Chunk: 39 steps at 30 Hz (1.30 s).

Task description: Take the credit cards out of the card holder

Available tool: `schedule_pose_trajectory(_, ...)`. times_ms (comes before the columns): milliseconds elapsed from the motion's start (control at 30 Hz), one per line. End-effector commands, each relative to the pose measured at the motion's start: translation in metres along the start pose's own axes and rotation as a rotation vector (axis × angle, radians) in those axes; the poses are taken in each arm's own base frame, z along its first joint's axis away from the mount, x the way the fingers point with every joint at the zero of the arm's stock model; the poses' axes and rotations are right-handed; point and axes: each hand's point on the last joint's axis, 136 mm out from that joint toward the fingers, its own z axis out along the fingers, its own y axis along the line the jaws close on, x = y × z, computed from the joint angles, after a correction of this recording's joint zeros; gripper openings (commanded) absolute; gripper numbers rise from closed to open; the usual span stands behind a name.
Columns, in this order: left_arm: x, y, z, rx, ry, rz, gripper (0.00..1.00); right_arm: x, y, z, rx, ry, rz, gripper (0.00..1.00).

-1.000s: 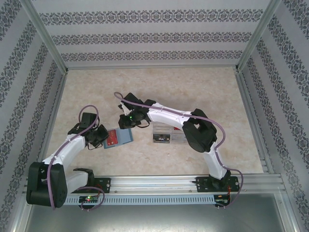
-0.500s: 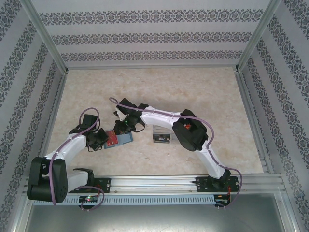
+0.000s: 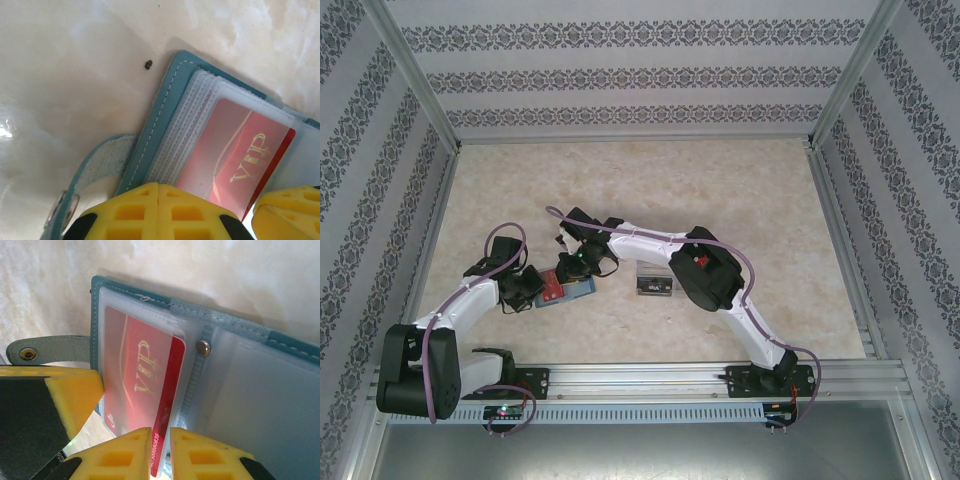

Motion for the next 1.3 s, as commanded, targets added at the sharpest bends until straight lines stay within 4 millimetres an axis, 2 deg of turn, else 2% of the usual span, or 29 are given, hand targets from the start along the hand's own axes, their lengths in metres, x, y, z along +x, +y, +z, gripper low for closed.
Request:
schedule_pose_trajectory(0, 0.008, 0.011, 0.005, -0.023, 0.034, -0.010, 0.06, 0.001, 0.005, 0.005, -0.025, 0.024, 0.013, 0.20)
schedule_pose_trajectory(367, 0.010, 0.011, 0.006, -0.021, 0.037, -0.012, 0.06, 0.003, 0.004, 0.009, -0.027, 0.041, 0.021, 0.19)
schedule_pose_trajectory(733, 0.011, 0.020, 0.005, -0.064, 0.036, -0.016, 0.03, -0.001, -0.005, -0.010, 0.056, -0.033, 0.012, 0.19)
schedule_pose_trajectory(1033, 0.011, 0.019, 0.006, -0.062, 0.041, -0.013, 0.03, 0.000, -0.007, -0.007, 0.053, -0.023, 0.030, 0.21)
schedule_pose_trajectory(1267, 0.011, 0.020, 0.006, -0.066, 0.041, -0.013, 0.04, -0.001, -0.005, -0.015, 0.062, -0.041, 0.022, 0.21)
